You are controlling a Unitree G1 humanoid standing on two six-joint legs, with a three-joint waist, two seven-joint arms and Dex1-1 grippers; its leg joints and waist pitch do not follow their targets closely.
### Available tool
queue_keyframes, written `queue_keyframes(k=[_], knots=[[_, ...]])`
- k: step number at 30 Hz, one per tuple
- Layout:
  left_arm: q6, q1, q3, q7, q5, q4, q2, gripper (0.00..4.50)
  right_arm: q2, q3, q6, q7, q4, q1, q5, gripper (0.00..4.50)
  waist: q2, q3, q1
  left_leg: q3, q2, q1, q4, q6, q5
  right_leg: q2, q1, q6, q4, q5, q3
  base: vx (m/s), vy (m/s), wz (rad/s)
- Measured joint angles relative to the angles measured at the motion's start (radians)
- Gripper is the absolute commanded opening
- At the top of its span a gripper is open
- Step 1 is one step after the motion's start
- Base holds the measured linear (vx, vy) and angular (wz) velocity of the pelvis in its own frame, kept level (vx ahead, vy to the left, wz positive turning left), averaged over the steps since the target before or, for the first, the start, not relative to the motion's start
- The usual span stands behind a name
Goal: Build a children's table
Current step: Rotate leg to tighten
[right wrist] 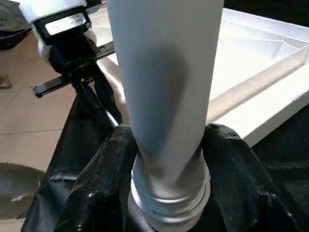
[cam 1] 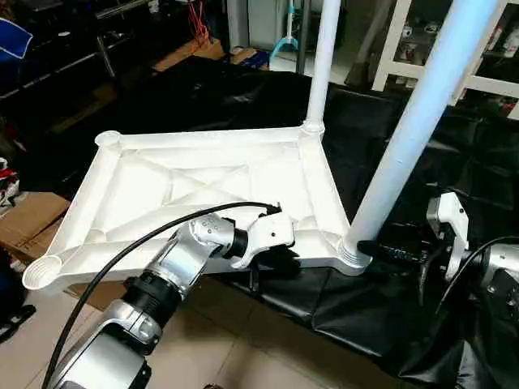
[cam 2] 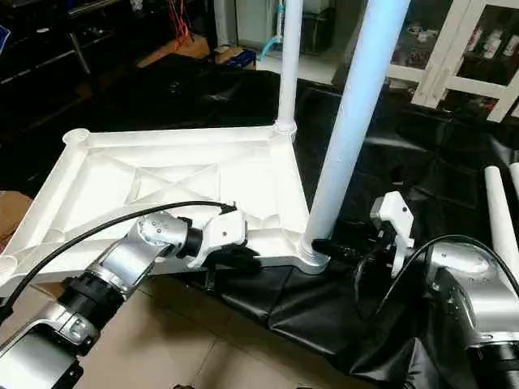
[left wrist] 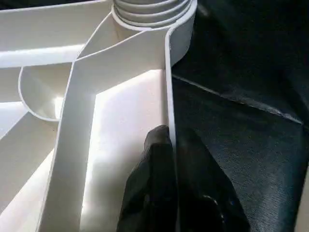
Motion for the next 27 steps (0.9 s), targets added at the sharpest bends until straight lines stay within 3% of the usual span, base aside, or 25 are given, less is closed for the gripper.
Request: queue_keyframes(k=[9, 16, 19, 22, 23, 27], knots=[[0.015, 0.006, 0.001, -0.008, -0.001, -0.009, 0.004, 0.0, 0.005, 0.003, 0.004, 0.022, 0.014, -0.006, -0.001, 1.89, -0.002, -0.001, 0.0, 0.0, 0.0, 0.0, 0.0, 0.0, 0.0, 0.0, 0.0, 0.0, 0.0, 0.0, 0.0, 0.0, 0.0, 0.0], [0.106, -0.007, 0.035, 0.078, 0.003, 0.011, -0.039, 0.0, 0.121, -0.02, -0.055, -0.136, 0.062, -0.009, -0.032, 1.89, -0.01, -0.003, -0.011, 0.0, 0.0, 0.002, 0.001, -0.005, -0.002, 0.0, 0.001, -0.001, 0.0, 0.0, 0.001, 0.0, 0.0, 0.0], [0.173, -0.035, 0.059, 0.168, 0.014, 0.046, -0.081, 0.0, 0.214, -0.024, -0.068, -0.317, 0.099, -0.049, -0.082, 1.88, -0.016, -0.002, -0.031, 0.001, 0.0, 0.002, 0.002, -0.005, -0.002, 0.0, 0.001, -0.001, -0.001, 0.001, 0.002, 0.0, 0.0, 0.0], [0.279, -0.068, 0.108, 0.296, 0.02, 0.077, -0.142, 0.0, 0.375, -0.034, -0.086, -0.598, 0.169, -0.124, -0.146, 1.88, -0.02, 0.001, -0.058, -0.002, 0.0, 0.002, 0.002, -0.007, -0.001, 0.0, -0.002, -0.003, -0.002, 0.002, 0.001, 0.0, 0.0, 0.0], [0.322, -0.079, 0.125, 0.343, 0.02, 0.085, -0.168, 0.0, 0.439, -0.033, -0.106, -0.715, 0.203, -0.158, -0.171, 1.88, -0.021, 0.002, -0.071, -0.002, 0.0, 0.001, 0.003, -0.008, 0.0, 0.0, -0.004, -0.004, -0.002, 0.002, 0.0, 0.0, 0.0, 0.0], [0.376, -0.098, 0.161, 0.435, 0.02, 0.096, -0.21, 0.0, 0.571, -0.029, -0.185, -0.965, 0.319, -0.251, -0.239, 1.88, -0.021, 0.002, -0.094, -0.004, 0.0, -0.003, 0.002, -0.008, -0.001, 0.0, -0.009, -0.007, -0.002, 0.005, -0.001, 0.0, 0.0, 0.0]])
